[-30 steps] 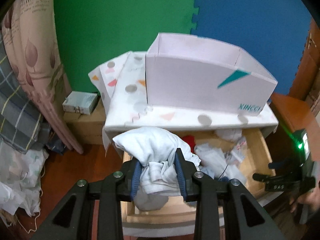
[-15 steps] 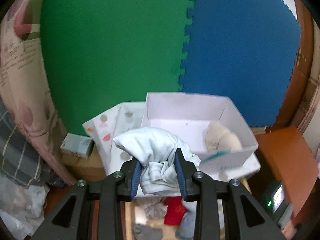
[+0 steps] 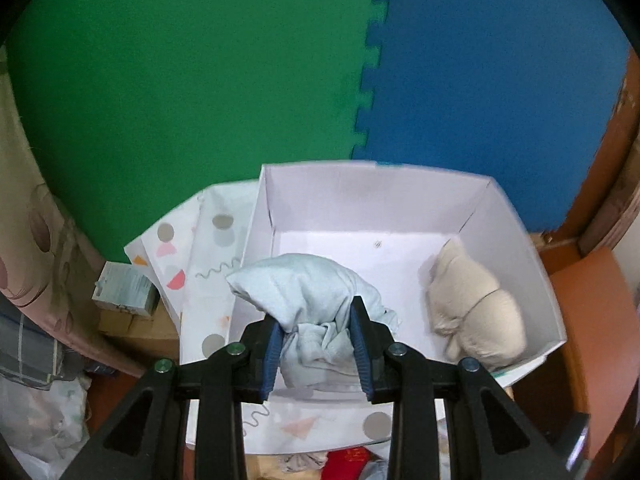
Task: Take underwear out of drawer
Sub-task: 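Lower the light blue cloth into the white box and open the left gripper, then grasp the navy blue underwear with the right gripper while the left returns to the drawer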
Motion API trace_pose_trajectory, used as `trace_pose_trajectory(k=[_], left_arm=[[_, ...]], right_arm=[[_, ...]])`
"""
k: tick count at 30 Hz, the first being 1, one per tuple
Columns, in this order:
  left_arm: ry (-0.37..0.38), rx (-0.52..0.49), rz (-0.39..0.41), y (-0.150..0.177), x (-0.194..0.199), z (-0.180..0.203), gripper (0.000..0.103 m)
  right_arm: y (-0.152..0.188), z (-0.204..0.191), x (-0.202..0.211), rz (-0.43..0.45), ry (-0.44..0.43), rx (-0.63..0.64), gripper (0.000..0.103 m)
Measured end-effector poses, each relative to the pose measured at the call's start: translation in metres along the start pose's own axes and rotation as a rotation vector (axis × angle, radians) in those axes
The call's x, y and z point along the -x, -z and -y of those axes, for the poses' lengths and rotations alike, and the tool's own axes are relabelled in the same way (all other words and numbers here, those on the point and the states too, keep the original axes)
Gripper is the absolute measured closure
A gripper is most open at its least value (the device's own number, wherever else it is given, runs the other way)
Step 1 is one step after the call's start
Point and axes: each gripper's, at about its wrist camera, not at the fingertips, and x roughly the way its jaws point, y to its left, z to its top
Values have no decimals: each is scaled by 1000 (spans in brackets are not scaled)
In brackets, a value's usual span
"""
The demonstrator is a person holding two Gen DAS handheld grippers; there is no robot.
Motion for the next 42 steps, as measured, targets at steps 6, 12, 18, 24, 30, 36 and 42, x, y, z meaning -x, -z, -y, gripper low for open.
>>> trace_pose_trajectory(k=[6,12,18,24,30,36,42], left_arm=[[-29,34,-74,11,-20,-1,71],[-60,107,-134,24,-24,-10,71],[-85,139,-182,38,-22,-7,71],[-92,160,-186,38,-19,-9,67],[-83,192,-136,33,-3,-16,62],[-95,139,-63,30,35,-15,56],[-132,56,-44,58,69,-14,56]], right_arm=[[-1,-3,-1,3,-12,2,25],[1,-4,0,7,-10,5,25],[1,-4,0,11,-13,1,25],[1,-4,0,9,-12,3,25],[1,-6,-1,6,-14,-2,25],[0,-9,-4,-10,-21,-6,25],[0,-10,-7,-19,-23,-5,26]])
